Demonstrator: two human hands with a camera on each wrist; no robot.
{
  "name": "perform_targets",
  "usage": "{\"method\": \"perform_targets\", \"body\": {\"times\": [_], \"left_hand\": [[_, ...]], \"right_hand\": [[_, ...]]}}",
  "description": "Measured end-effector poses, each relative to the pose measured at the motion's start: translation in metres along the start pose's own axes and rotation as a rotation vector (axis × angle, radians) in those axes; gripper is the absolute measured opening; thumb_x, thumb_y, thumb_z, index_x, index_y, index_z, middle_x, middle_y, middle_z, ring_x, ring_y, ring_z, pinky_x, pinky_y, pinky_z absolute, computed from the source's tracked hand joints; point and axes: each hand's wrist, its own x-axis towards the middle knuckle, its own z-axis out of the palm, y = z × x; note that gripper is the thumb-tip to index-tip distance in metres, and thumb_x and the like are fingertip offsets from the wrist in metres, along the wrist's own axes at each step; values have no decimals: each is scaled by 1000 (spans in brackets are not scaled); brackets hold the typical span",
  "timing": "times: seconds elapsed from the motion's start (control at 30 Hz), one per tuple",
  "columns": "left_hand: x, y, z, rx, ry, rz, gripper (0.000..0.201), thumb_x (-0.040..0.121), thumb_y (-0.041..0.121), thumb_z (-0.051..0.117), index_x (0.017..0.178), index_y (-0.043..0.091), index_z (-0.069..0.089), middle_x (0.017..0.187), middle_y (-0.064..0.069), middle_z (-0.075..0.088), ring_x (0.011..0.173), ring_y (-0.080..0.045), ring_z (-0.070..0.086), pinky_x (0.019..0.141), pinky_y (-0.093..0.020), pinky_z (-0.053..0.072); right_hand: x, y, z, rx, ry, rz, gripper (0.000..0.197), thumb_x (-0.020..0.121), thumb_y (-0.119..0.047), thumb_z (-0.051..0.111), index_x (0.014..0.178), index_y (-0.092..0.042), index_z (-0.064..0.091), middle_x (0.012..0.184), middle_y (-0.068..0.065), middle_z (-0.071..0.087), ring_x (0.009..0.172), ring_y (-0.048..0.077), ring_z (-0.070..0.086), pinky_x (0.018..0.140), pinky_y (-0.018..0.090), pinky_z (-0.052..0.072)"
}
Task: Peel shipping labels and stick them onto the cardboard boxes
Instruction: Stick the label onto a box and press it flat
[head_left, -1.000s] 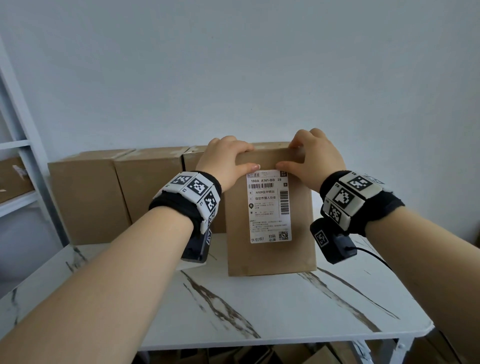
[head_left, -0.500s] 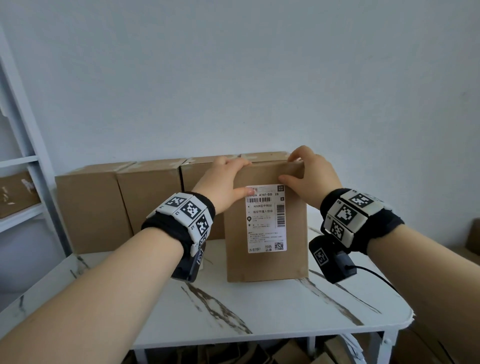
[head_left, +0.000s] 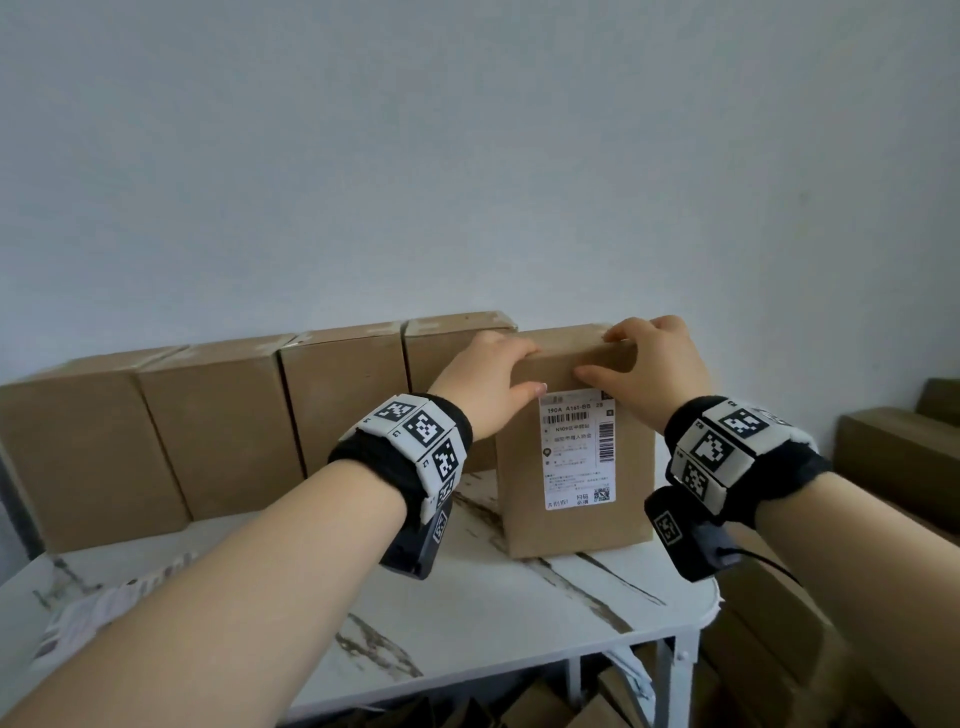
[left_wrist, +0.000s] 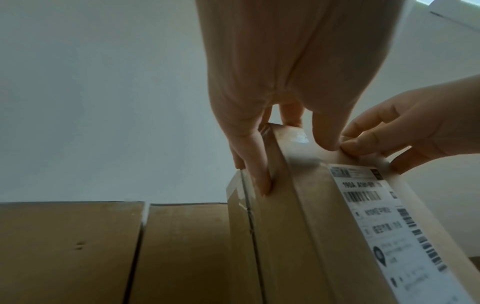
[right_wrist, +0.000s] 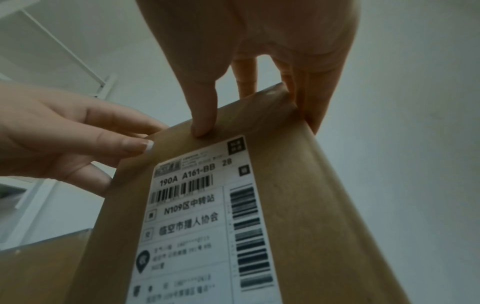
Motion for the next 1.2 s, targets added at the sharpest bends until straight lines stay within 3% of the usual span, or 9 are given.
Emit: {"method": "perform_targets", "body": {"times": [0.13,0.27,0.37,0.5,0.6,0.77,0.87,1.03,1.2], "left_hand": [[14,15,18,-7,-26,20,46,95,31,50,139,24,42,143,-5,38,130,-22,41,109,-34,31],[27,22,30,-27,-23,34,46,97,25,46,142,21,40,146,-4,35,134,-21,36,111,-31,26],[36,26,35,-64,-20,58,47,97,21,46,143,16,37,148,-4,34,137,-19,32,112,-26,21],[45,23,40,-130,-7,44,48,98,21,43,145,12,33,151,-6,28,140,-18,25,112,-24,17],[53,11,39,-133,20,-35,51,100,27,38,147,11,26,152,-8,26,141,-19,22,113,-28,17],[76,-19,35,48,0,-94,55,100,35,35,148,10,25,155,-8,22,144,-24,17,116,-35,14],[91,-35,35,118,4,-116,53,100,33,34,147,9,25,155,-7,21,144,-24,16,116,-35,13],[114,-65,40,321,-14,-146,56,99,28,36,149,12,17,158,-4,12,147,-24,0,120,-39,7],[123,-81,54,436,14,-143,56,99,26,34,150,16,13,157,-3,17,146,-21,7,119,-47,3]], "right_hand": [[1,19,-8,-159,20,-10,51,78,-43,69,122,-22,57,135,10,41,125,28,39,98,37,38],[4,24,-3,-380,50,-155,51,79,-46,65,124,-24,56,146,4,37,142,24,18,116,41,14],[8,24,9,-421,20,-226,51,80,-47,63,126,-26,53,140,-3,46,142,19,22,119,40,1],[17,27,19,-405,41,-223,48,79,-46,65,122,-27,54,127,-6,55,130,17,40,119,38,1],[30,33,21,-416,-4,-211,50,79,-42,67,124,-27,52,128,-6,54,130,17,40,119,38,-1],[58,38,30,-447,-80,-215,53,82,-39,66,130,-25,49,133,-4,52,132,19,38,119,42,-4],[76,38,42,-472,-113,-210,52,83,-40,64,130,-25,48,133,-2,52,131,20,40,119,43,-3],[107,41,65,-468,-128,-218,51,84,-40,63,129,-22,49,132,-1,53,130,21,41,118,43,-5],[134,49,88,-419,-112,-238,50,84,-39,64,129,-23,49,133,-1,53,131,21,40,118,41,-8]]}}
